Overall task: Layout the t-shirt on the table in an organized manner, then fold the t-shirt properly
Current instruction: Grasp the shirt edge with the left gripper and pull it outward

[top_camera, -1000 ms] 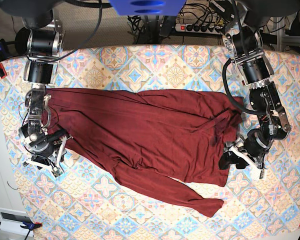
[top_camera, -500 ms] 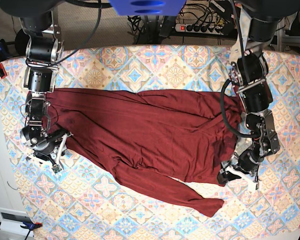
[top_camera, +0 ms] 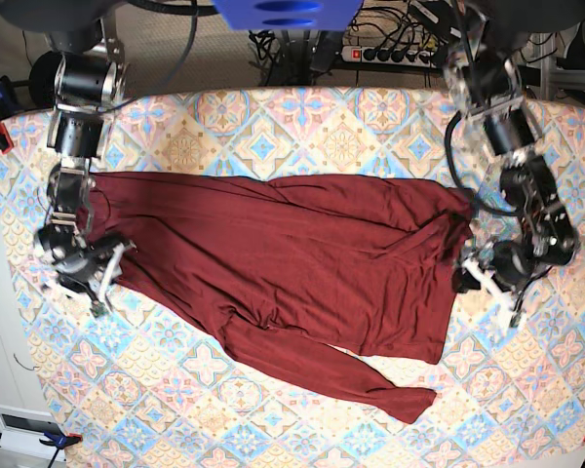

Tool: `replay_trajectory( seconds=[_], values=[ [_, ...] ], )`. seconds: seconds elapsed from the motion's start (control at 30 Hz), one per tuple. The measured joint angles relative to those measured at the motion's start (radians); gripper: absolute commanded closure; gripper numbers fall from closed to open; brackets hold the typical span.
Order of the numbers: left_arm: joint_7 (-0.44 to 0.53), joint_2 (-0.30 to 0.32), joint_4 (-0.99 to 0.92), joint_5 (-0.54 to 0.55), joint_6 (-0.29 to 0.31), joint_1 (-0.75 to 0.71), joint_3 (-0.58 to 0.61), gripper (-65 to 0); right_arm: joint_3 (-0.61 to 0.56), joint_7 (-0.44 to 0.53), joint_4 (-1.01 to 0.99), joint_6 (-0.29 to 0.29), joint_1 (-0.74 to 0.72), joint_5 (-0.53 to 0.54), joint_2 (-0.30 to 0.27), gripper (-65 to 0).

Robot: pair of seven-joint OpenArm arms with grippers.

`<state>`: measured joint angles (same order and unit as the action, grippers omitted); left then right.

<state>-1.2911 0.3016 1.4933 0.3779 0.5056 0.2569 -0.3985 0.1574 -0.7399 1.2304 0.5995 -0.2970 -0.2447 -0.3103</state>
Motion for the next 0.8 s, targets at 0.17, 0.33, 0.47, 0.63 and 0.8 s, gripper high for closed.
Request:
replay_trajectory(
  seconds=[0.17,0.33,0.47,0.63,0.8],
  values=[
    [-0.106,0.014,0.173,0.22,0.002,-0.181,-0.17,-41.0,0.035,-0.049,0.127,-0.006,0.028,-0.006,-0.01,-23.2],
    [-0.121,-0.093,0.266,0.233,-0.005,-0.331,-0.435,-41.0,0.024,-0.051,0.165,-0.002,0.075,0.009,0.006,-23.2],
    [-0.125,-0.185,0.246,0.245,-0.003,-0.362,-0.548,-41.0,0.026,-0.066,0.16,0.001,0.109,-0.003,0.0,-23.2],
    [-0.12,-0.258,0.184,0.245,-0.001,-0.342,-0.577,-41.0,0.026,-0.05,0.19,-0.002,0.087,0.0,-0.002,-23.2],
    [-0.089,-0.325,0.119,0.266,-0.001,-0.288,-0.576,-41.0,0.025,-0.057,0.211,-0.002,0.136,0.004,-0.001,-23.2]
  ],
)
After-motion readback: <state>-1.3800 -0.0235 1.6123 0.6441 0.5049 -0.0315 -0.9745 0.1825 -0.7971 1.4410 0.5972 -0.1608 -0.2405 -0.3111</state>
